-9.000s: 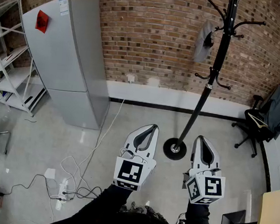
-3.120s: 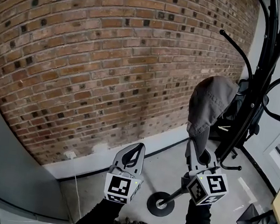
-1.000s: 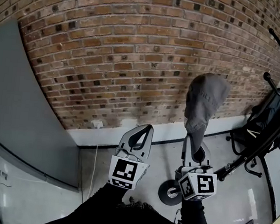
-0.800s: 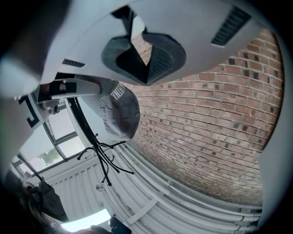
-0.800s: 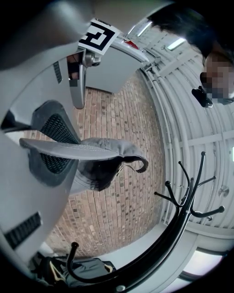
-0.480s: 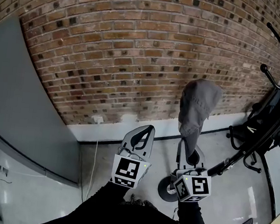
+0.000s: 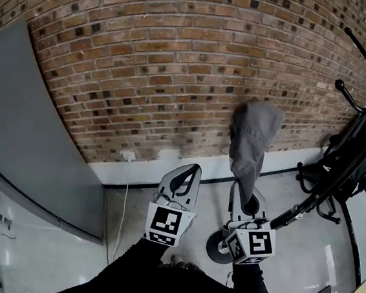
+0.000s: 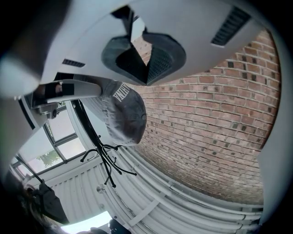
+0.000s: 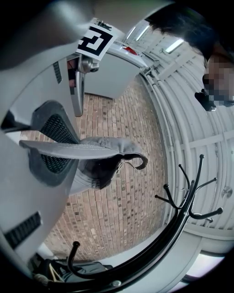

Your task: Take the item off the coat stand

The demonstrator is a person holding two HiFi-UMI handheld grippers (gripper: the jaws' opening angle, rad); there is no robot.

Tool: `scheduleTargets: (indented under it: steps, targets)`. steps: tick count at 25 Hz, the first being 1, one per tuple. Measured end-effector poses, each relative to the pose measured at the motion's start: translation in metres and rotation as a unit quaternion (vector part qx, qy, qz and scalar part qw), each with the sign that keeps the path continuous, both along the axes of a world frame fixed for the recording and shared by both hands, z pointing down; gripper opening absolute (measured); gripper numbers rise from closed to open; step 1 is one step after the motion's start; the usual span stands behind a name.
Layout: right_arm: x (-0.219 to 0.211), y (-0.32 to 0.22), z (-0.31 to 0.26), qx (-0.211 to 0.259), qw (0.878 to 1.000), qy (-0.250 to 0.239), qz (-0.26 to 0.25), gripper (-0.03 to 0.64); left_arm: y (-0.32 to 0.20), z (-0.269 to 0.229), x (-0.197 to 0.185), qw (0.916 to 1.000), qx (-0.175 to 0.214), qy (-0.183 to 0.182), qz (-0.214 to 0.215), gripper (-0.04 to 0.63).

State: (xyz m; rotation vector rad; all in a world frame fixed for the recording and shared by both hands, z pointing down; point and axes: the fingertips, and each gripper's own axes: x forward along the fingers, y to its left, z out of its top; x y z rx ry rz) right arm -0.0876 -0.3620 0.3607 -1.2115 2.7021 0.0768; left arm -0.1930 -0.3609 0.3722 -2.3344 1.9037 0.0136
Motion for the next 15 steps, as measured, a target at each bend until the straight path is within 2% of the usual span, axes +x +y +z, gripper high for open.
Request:
scheduleTargets:
  steps: [10,15]
  targets:
    - [0.009,0.003,0.001,0.000,1.000,0.013,0.010,0.031,0.004,-0.002,0.006,1.0000,0.003,-0.001,0.002,0.008]
    - [0.013,0.005,-0.004,-0.004,1.000,-0.006,0.007,0.029,0.006,-0.001,0.010,1.0000,-0.001,-0.003,0.007,0.008]
